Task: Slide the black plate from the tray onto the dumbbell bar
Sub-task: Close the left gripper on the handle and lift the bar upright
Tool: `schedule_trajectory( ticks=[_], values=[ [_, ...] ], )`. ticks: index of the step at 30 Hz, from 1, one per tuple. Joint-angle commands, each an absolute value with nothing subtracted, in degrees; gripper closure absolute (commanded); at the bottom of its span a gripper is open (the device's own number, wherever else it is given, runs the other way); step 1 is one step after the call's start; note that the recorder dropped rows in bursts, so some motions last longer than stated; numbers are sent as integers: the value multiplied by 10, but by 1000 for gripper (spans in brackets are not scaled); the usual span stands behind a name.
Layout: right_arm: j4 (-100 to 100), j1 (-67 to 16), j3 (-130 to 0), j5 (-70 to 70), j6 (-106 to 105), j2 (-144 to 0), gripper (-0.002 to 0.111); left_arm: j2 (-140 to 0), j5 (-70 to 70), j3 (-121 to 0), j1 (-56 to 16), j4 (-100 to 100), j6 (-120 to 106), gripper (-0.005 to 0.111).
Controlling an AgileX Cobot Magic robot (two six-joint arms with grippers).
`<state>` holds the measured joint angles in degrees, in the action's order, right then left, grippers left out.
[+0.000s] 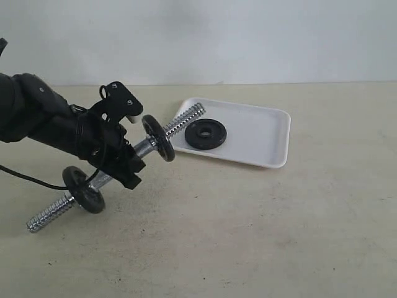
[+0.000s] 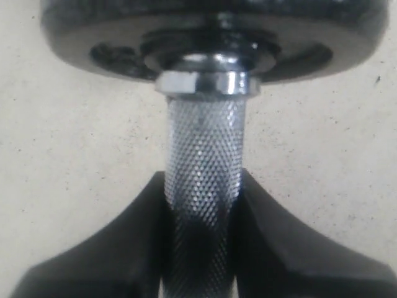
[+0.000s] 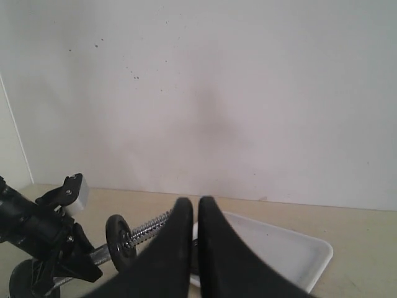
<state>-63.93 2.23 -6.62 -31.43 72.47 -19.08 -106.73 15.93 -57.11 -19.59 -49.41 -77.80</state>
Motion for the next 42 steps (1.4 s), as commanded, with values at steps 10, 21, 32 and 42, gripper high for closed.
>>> schedule_trajectory(
  ticks=[10,21,32,42],
  values=[
    [-659,21,-68,-304,736,-192,107,-1025,189,-591,-199,-517,-709,102],
    [-708,21,-68,-304,790,-192,107,-990,199,-591,-199,-517,-698,102],
    [-718,21,-68,-304,791,-192,107,-987,226,-591,-199,-517,-682,102],
    [-718,21,-68,-304,793,-192,107,-987,237,-591,-199,-517,-677,102]
  ],
)
